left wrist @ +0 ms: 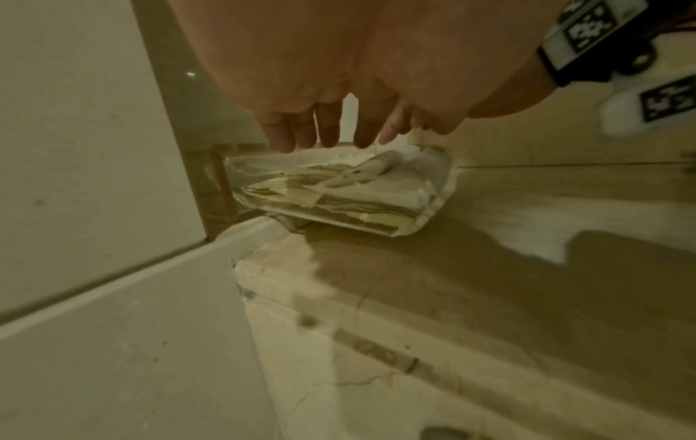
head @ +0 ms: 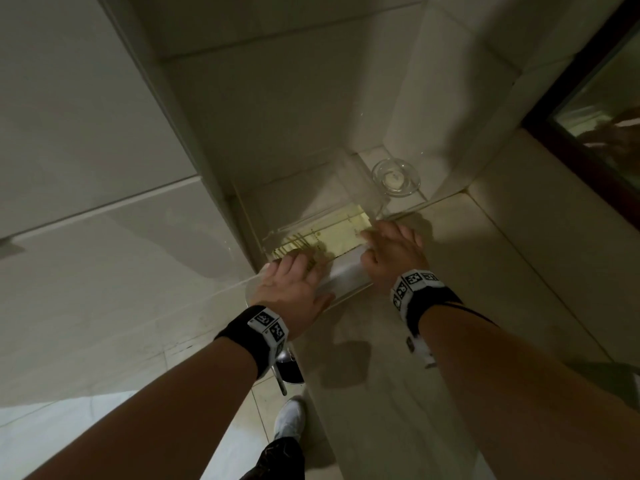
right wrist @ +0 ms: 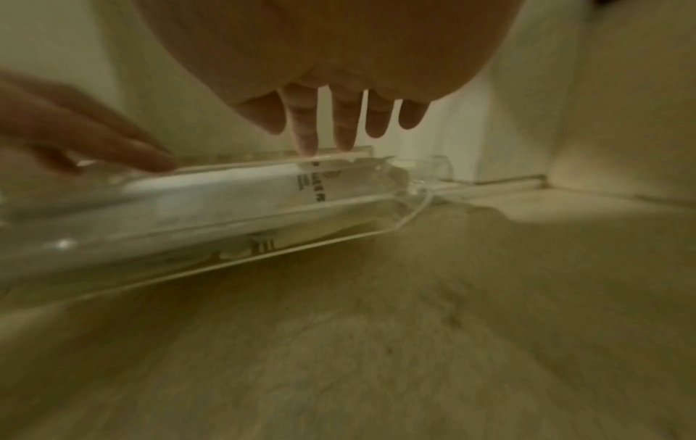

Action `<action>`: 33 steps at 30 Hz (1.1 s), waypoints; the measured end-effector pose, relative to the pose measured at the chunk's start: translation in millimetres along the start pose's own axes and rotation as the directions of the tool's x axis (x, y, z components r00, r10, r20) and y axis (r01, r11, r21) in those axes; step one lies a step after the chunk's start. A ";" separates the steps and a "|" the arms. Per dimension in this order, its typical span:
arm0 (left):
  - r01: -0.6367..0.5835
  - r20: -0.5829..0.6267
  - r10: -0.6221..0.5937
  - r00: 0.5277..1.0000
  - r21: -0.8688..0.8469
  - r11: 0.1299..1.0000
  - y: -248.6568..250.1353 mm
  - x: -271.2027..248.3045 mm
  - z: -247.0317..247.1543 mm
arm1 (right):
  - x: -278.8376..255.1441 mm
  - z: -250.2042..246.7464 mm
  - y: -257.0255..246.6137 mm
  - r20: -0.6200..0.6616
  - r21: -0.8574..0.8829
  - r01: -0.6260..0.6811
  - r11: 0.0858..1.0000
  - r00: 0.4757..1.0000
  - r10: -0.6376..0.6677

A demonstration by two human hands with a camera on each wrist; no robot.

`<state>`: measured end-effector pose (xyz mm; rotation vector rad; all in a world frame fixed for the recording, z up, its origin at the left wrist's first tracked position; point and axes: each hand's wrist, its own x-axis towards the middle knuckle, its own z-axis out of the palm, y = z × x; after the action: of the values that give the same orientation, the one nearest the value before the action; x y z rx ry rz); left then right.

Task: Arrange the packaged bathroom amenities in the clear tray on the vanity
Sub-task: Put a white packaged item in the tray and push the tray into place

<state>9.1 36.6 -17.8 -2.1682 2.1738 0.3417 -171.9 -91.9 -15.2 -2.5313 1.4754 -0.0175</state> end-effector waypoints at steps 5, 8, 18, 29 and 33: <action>-0.218 0.039 0.215 0.976 0.106 0.970 9.6 -8.4 18.6 | -25.0 13.4 6.5 0.080 -0.074 0.141 0.987 0.988 -0.135; -0.200 0.069 0.193 0.979 0.108 0.974 13.3 -9.5 26.5 | -41.2 28.2 3.6 0.062 -0.122 0.264 0.957 0.964 -0.258; -0.139 0.075 0.130 0.989 0.144 0.980 19.3 -14.1 32.4 | -41.9 39.1 -3.1 0.083 -0.135 0.213 0.968 0.976 -0.203; -0.119 0.110 0.105 0.988 0.124 0.985 28.1 -13.1 26.5 | -57.9 40.9 8.2 0.033 -0.157 0.080 0.984 0.997 -0.076; -0.087 0.135 0.068 0.989 0.139 0.986 29.2 -11.6 24.0 | -49.3 34.2 3.0 0.110 -0.156 0.066 0.986 0.993 -0.049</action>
<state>-22.6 52.4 -35.5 -1.9340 2.1450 0.3082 -195.1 -44.8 -44.5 -2.6528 1.4156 0.2306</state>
